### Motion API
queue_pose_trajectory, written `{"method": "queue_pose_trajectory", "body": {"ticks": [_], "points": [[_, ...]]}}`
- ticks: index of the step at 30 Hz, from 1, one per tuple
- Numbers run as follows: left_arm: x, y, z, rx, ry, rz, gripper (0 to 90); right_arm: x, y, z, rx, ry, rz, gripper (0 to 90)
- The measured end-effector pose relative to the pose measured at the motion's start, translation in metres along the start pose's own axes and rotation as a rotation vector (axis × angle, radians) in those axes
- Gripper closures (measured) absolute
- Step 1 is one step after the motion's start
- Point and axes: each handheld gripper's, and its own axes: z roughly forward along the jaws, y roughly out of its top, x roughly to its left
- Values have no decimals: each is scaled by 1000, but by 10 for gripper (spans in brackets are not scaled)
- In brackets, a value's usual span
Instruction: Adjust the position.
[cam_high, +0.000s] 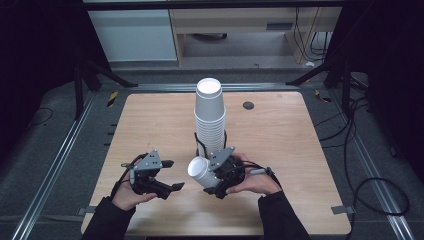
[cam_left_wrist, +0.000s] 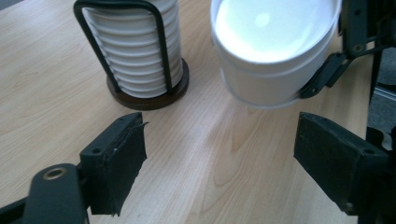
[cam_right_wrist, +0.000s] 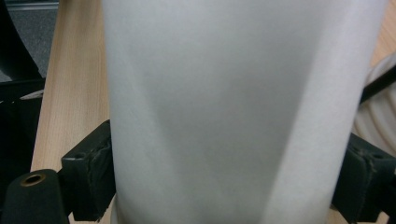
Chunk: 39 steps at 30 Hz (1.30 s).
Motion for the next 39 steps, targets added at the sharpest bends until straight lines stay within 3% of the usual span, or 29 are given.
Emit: {"method": "queue_pose_trajectory", "body": {"ticks": [21, 39], "points": [[-12, 11, 11, 30, -83, 17, 133, 10, 12, 26, 15, 48, -62, 121], [-12, 20, 29, 82, -104, 19, 139, 15, 26, 33, 13, 55, -100, 122]]}}
